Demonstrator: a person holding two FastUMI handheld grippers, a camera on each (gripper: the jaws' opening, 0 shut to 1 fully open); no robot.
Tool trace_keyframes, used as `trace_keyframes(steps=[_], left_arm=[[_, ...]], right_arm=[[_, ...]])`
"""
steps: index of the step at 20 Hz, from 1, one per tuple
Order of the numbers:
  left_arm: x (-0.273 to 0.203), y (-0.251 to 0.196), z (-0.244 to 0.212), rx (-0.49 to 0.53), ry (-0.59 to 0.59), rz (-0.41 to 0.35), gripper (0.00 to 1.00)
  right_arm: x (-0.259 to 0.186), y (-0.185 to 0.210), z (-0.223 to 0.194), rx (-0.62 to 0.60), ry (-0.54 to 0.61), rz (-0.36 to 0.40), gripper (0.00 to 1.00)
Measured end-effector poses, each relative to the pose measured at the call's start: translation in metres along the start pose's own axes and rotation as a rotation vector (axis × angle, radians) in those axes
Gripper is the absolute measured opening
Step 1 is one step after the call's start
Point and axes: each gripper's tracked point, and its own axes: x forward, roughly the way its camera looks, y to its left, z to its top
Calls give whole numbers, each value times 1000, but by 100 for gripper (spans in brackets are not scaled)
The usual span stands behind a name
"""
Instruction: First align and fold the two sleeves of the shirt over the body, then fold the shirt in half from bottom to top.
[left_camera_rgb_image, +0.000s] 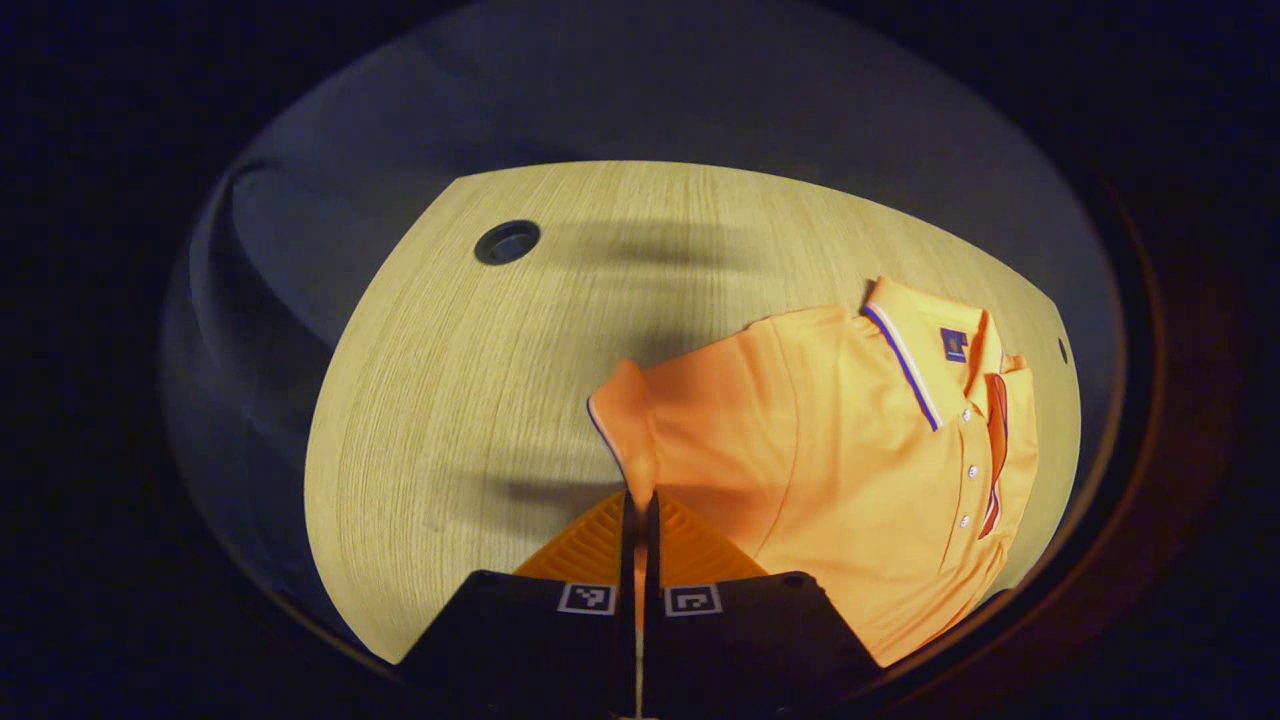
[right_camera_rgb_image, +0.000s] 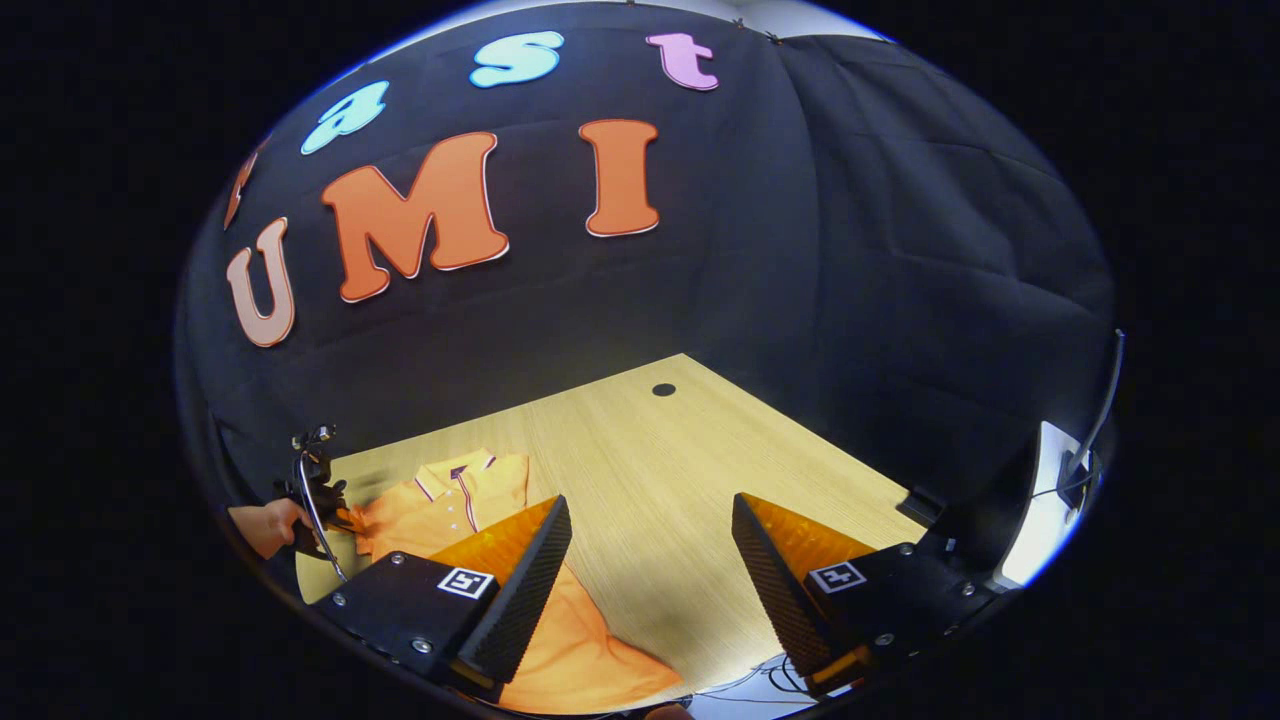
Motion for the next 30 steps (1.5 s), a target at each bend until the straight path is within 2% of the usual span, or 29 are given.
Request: trace_keyframes(steps=[5, 8, 13, 18, 25, 30], left_arm=[[-3, -12, 7, 12, -40, -84, 3], [-12, -16, 13, 23, -69, -120, 3], [-32, -35, 27, 76, -126, -180, 3], [-47, -74, 35, 142, -149, -253, 3], [-38, -130, 23, 183, -83, -317, 3], [-28, -160, 5, 154, -6, -389, 8]], right_arm=[[-12, -21, -6, 15, -3, -44, 99], [-11, -27, -20, 31, 34, -60, 99], [-6, -20, -30, 31, 58, -49, 99], [-4, -11, -36, 24, 71, -39, 99], [-8, -8, -46, 41, 84, -50, 99], [-16, -10, -57, 53, 100, -70, 99]])
